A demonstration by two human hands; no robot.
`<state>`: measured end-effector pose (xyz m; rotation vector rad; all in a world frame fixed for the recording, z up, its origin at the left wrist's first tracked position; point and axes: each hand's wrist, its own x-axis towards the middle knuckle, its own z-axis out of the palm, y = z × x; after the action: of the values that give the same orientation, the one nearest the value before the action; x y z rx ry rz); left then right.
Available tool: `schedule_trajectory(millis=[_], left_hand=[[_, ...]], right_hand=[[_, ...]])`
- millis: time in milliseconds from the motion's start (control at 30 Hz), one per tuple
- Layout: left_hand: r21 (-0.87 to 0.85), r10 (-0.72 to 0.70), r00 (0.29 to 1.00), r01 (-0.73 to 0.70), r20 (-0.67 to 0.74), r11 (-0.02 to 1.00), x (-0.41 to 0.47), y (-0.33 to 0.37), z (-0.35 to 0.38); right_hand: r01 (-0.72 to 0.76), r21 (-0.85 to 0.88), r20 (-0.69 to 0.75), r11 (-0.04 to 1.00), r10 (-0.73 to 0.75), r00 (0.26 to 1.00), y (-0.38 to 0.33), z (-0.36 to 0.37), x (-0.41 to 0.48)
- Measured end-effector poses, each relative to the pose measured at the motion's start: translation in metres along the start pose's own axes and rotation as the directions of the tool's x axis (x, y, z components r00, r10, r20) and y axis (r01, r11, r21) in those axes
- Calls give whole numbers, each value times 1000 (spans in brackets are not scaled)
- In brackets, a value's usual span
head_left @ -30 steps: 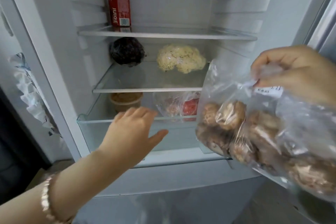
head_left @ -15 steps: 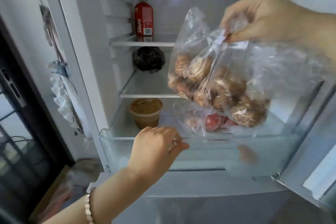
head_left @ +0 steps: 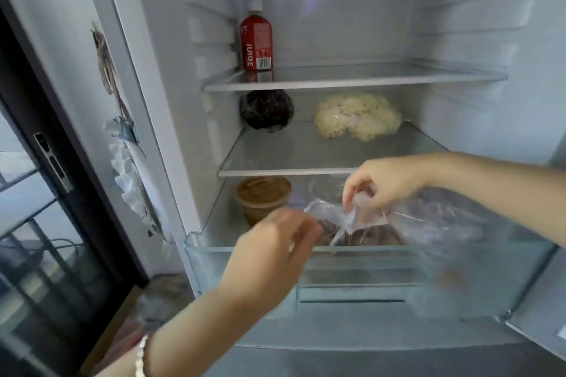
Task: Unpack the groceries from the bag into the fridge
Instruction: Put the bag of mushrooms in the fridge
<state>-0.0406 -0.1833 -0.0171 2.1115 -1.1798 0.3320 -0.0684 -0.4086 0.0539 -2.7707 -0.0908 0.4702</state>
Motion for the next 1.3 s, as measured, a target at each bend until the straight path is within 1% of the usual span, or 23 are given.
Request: schedule_trajectory(millis=[67, 100, 167, 233, 333, 367, 433, 567, 600, 667, 700, 733, 767, 800, 833, 867, 900, 933, 1000, 1067, 1167, 1233, 1300], left_hand=[[46, -50, 994, 46, 102, 998, 23, -4, -3], [82, -76, 969, 58, 233, 995, 37, -6, -1], [63, -46, 871, 18, 489, 998, 63, -2, 6], [116, 20, 782, -118, 623, 986, 82, 1, 20], [214, 37, 777, -218, 628, 952, 98, 3, 42], [213, 45, 781, -225, 623, 951, 101, 4, 48], [219, 97, 784, -287, 613, 933, 103, 5, 58], [263, 172, 637, -528, 751, 808, 103, 1, 70], [255, 149, 614, -520, 775, 815, 103, 0, 71], [252, 63, 599, -427, 798, 868, 102, 4, 66], [253, -7, 591, -334, 807, 908, 103, 8, 62], [257, -90, 571, -220, 816, 941, 103, 13, 55], [243, -158, 527, -95, 835, 965, 103, 18, 49], [202, -187, 471, 18, 862, 979, 103, 21, 42], [159, -182, 418, 89, 890, 983, 101, 23, 37], [127, -153, 390, 92, 908, 988, 97, 24, 32], [126, -129, 383, 31, 915, 991, 92, 23, 27], [160, -121, 402, -66, 908, 985, 83, 22, 25], [221, -60, 548, -231, 834, 948, 66, 15, 26], [161, 38, 693, -219, 720, 962, 57, 9, 28], [77, 123, 732, -233, 670, 969, 52, 4, 33], [89, 145, 738, -268, 659, 959, 53, 3, 34], [129, 150, 734, -309, 663, 942, 55, 2, 35]], right_hand=[[-193, 156, 81, 969, 182, 980, 16, 2, -9], [-269, 251, 80, 930, 257, 963, 23, 7, -12], [-323, 297, -67, 899, 357, 932, 39, 19, -13], [-340, 142, -242, 930, 366, 899, 49, 31, -16], [-409, -187, -361, 893, 324, 874, 44, 43, -27], [-423, -263, -351, 867, 322, 879, 45, 48, -29], [-430, -259, -244, 865, 372, 895, 53, 57, -29], [-429, -252, 83, 867, 462, 883, 55, 53, -30], [-430, -226, 123, 874, 463, 878, 52, 48, -31], [-482, -45, 127, 875, 484, 866, 45, 39, -35], [-495, 49, 68, 867, 492, 868, 41, 37, -37], [-472, 105, -66, 875, 480, 875, 37, 38, -41], [-417, 149, -279, 896, 443, 852, 31, 45, -45], [-325, 193, -523, 926, 377, 764, 21, 55, -51], [-213, 206, -731, 955, 295, 616, 8, 69, -58], [-115, 174, -862, 978, 208, 462, -4, 83, -65], [-56, 133, -924, 990, 144, 354, -13, 96, -72], [-25, 103, -953, 994, 106, 282, -16, 110, -77], [3, 76, -976, 997, 74, 206, -10, 136, -82], [-106, 48, -987, 993, 64, 147, 3, 165, -83], [-269, 302, -951, 915, 308, -20, 12, 205, -71], [-247, 469, -879, 848, 477, -30, 10, 216, -56], [-258, 535, -830, 805, 558, 21, 10, 215, -40]])
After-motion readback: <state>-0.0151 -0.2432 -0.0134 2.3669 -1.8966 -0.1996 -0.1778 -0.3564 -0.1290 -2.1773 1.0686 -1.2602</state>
